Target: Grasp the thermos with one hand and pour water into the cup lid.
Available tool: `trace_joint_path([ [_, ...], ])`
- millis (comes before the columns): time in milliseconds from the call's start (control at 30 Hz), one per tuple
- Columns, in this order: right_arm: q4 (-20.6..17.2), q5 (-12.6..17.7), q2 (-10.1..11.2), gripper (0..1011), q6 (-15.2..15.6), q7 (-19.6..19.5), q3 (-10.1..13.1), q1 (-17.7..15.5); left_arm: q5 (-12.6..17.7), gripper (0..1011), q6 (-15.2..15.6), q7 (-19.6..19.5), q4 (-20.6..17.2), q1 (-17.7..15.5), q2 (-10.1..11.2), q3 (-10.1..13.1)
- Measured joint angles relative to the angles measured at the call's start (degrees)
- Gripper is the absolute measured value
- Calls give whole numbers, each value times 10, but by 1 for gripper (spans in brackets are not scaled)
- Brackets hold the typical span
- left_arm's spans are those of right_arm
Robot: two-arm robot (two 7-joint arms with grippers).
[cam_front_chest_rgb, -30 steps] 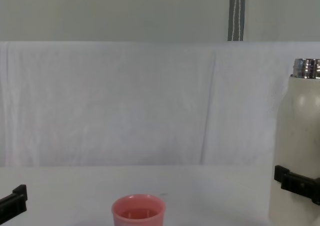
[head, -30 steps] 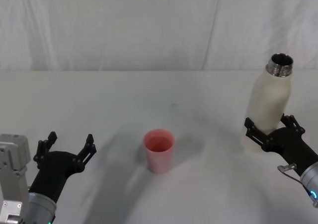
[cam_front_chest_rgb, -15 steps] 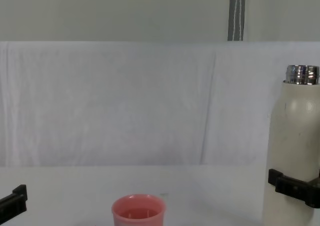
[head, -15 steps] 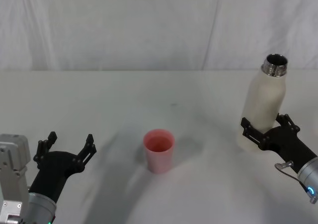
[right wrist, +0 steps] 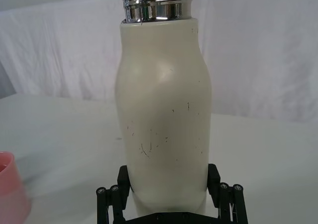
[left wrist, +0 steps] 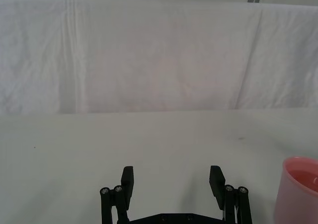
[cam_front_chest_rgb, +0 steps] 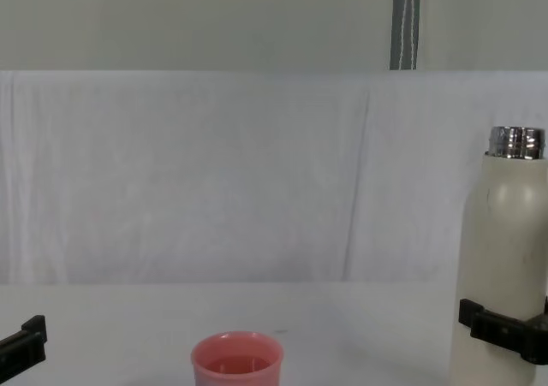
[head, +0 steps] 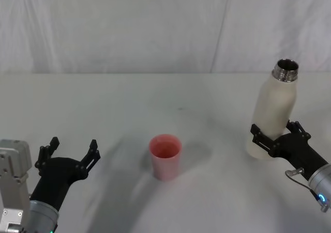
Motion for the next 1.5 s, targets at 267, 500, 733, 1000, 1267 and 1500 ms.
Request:
trace_joint_path([
  [267,11,0,-3,960,-8,-7,-2,4,0,1001,0,0,0,0,0,0],
  [500,20,-2,-6,960,-12,-9,-6,8,0,1001,0,0,0,0,0,0],
  [733,27,-7,-7,960,-13,-10,-10,14,0,1001,0,0,0,0,0,0],
  [1000,30,-11,-7,960,-12,-11,-11,17,0,1001,0,0,0,0,0,0],
  [1267,33,-13,-7,960,-11,-11,-12,19,0,1001,0,0,0,0,0,0],
  [1500,37,-13,-8,960,-9,-11,-12,21,0,1001,0,0,0,0,0,0],
])
